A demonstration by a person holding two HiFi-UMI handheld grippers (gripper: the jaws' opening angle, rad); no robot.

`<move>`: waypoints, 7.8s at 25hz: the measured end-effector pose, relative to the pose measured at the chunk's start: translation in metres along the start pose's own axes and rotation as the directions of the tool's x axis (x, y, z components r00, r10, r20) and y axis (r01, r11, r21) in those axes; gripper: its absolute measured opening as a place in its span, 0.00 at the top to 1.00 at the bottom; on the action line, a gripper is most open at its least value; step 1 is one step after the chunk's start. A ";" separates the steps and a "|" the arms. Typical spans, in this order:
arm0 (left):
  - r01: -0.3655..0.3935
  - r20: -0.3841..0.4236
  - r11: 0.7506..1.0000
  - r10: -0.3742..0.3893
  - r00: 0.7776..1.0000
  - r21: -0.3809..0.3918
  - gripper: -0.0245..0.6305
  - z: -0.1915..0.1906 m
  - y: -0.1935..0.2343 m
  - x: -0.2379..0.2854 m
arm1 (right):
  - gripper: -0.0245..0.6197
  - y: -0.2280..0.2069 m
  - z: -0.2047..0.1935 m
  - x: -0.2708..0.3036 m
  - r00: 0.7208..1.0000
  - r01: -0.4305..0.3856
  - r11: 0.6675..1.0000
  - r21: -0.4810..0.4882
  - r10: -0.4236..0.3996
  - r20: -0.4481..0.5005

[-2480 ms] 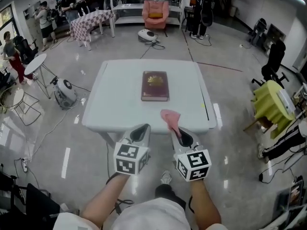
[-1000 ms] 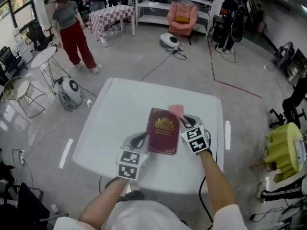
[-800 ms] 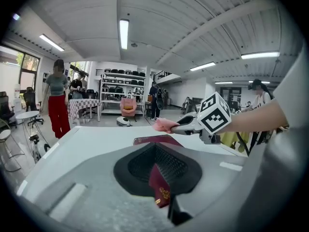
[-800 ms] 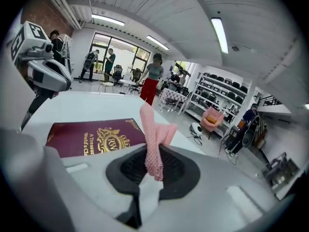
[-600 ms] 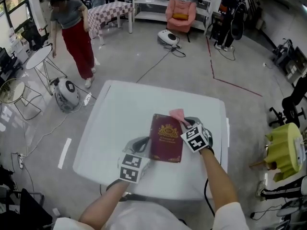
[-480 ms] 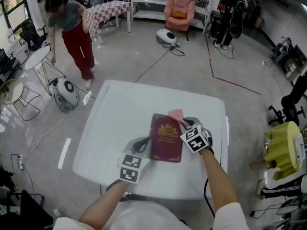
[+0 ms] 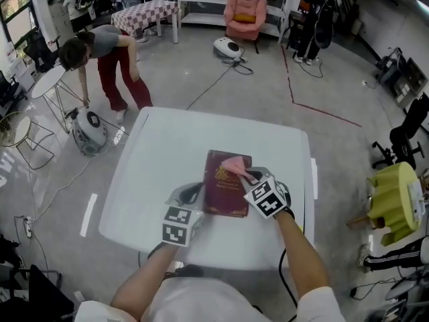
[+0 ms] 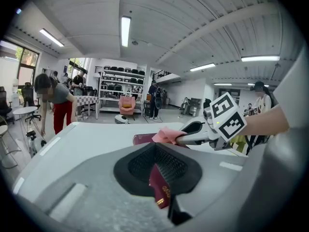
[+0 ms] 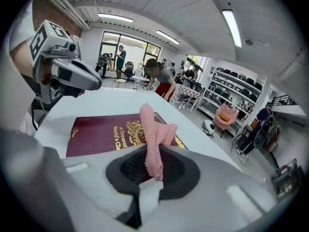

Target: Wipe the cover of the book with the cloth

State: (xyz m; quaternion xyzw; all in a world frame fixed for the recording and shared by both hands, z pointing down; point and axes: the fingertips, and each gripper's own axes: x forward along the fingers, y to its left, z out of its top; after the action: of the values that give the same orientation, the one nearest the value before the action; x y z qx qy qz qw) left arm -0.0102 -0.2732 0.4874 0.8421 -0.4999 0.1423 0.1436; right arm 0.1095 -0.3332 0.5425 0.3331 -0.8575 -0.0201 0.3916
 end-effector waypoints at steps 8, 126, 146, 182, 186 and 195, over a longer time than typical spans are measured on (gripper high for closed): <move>-0.035 0.001 0.999 0.035 0.999 -0.037 0.95 0.000 -0.009 -0.003 | 0.90 0.042 -0.017 -0.028 0.996 -0.092 0.996 -0.012 0.092 0.015; -0.077 -0.008 0.994 0.076 0.997 -0.079 0.95 -0.015 0.105 -0.003 | 0.90 0.048 0.103 0.115 0.950 -0.300 0.841 -0.451 0.219 -0.225; -0.181 0.025 0.978 0.185 0.982 -0.100 0.95 -0.011 0.101 -0.051 | 0.90 0.154 0.078 0.036 0.912 -0.410 0.776 -0.480 0.369 -0.182; -0.043 0.137 0.999 0.044 0.990 -0.009 0.95 0.055 -0.049 -0.057 | 0.90 0.021 0.049 -0.179 0.875 0.063 0.896 0.440 -0.261 0.407; -0.031 0.133 0.999 0.028 0.991 0.016 0.95 0.057 -0.062 -0.056 | 0.90 0.019 0.041 -0.186 0.872 0.061 0.884 0.463 -0.273 0.407; -0.010 0.117 0.999 0.005 0.993 0.040 0.95 0.055 -0.084 -0.050 | 0.90 0.020 0.033 -0.194 0.868 0.060 0.882 0.467 -0.277 0.413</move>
State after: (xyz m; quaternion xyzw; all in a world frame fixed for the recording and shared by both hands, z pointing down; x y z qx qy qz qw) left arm 0.0460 -0.2158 0.4094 0.8499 -0.5077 0.1033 0.0962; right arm 0.1674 -0.2108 0.3983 0.4733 -0.8749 0.0589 0.0843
